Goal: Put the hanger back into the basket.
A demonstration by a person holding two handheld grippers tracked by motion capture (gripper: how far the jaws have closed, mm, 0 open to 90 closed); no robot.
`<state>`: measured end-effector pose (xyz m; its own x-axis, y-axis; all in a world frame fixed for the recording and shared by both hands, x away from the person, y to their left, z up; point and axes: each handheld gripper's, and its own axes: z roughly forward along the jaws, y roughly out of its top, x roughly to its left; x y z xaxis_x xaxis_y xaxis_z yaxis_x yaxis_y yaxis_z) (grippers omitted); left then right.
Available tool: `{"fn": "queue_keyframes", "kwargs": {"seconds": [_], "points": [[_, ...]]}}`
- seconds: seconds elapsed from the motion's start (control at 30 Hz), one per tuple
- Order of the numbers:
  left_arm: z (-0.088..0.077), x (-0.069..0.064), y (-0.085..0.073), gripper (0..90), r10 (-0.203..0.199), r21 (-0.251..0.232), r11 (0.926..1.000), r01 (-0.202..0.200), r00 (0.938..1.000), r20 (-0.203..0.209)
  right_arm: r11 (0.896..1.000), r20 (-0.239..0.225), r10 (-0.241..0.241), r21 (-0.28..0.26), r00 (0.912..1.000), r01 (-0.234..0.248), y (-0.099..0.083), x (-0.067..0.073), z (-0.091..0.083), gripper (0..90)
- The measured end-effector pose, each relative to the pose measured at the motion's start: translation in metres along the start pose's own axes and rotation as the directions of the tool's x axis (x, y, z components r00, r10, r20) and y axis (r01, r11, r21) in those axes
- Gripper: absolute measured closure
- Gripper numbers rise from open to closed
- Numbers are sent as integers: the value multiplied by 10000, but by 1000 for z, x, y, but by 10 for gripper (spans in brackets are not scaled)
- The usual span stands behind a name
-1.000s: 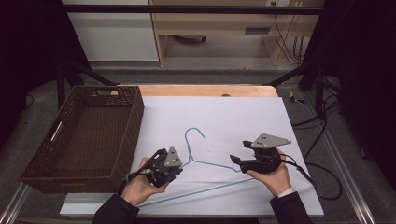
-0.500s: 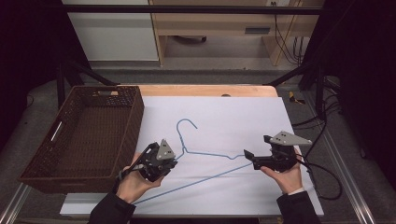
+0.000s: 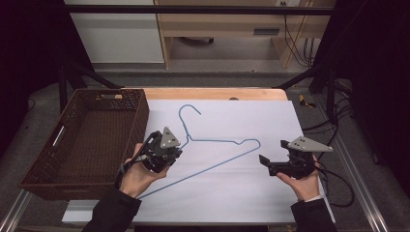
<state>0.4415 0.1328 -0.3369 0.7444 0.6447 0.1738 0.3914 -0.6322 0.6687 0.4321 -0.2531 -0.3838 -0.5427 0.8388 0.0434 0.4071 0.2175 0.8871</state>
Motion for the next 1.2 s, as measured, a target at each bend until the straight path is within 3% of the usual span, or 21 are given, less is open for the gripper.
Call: {"fn": "queue_keyframes", "kwargs": {"seconds": [0.17,0.53,1.2], "points": [[-10,11,14,870,-25,-13,10000,24,9998,-198,10000,28,-7,4,10000,7,-1,-1,-2,55],[-33,40,34,870,-498,-267,9985,482,9967,-648,10000,60,-20,-7,10000,20,-5,-2,-2,48],[-58,72,34,870,-1121,-529,9930,1058,9846,-1339,9998,33,3,-202,10000,-2,-8,-3,-2,40]]}}
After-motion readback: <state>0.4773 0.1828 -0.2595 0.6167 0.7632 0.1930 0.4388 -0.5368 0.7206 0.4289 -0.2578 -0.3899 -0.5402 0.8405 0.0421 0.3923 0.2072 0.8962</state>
